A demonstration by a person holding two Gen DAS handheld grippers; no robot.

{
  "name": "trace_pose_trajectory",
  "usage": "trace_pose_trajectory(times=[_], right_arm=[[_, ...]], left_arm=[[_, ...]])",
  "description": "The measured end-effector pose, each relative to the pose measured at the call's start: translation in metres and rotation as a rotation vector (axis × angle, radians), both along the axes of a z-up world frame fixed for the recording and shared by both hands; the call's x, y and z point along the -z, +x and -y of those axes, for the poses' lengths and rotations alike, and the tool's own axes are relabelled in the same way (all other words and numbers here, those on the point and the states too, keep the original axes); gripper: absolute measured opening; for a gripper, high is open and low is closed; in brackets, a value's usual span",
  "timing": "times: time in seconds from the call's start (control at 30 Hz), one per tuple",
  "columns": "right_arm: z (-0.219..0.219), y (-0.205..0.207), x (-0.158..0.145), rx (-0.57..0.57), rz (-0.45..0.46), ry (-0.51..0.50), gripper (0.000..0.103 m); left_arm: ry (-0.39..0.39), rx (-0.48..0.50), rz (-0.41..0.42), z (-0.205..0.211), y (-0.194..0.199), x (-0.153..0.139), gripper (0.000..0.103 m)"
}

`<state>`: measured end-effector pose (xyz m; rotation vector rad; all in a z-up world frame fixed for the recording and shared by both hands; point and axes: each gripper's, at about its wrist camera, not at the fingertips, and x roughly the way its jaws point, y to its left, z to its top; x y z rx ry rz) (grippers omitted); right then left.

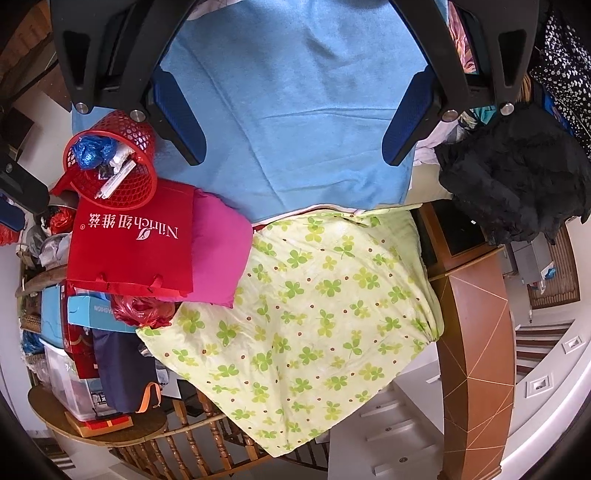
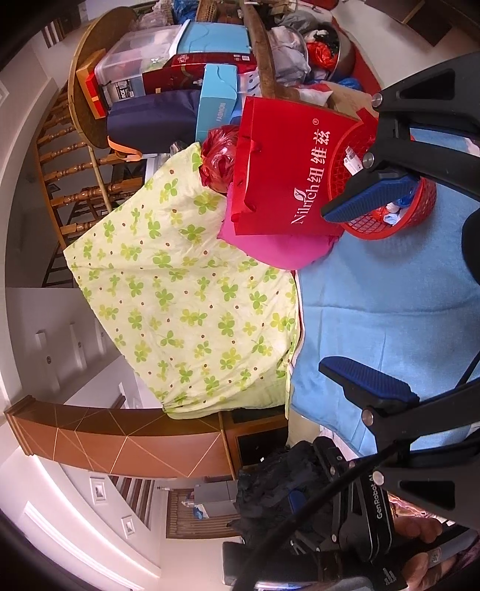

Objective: Collect trash

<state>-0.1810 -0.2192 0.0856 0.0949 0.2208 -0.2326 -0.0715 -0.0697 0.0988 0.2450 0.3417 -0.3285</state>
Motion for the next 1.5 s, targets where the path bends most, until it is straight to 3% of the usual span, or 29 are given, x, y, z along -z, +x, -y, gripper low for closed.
trace_pose_trajectory(times=[0.6,1.5], right_arm=[[-0.004,-0.008,-0.007,0.016,0.027,-0.005,0.078],[0.001,-0.008,-0.007,0.02,0.026,0.002,0.078]], left_arm=[[-0.053,0.036,-0.034,-0.012,-0.015,-0.005,0.096],[-0.05,0.033,-0.032,-0.012,-0.016,-0.003,0.096]])
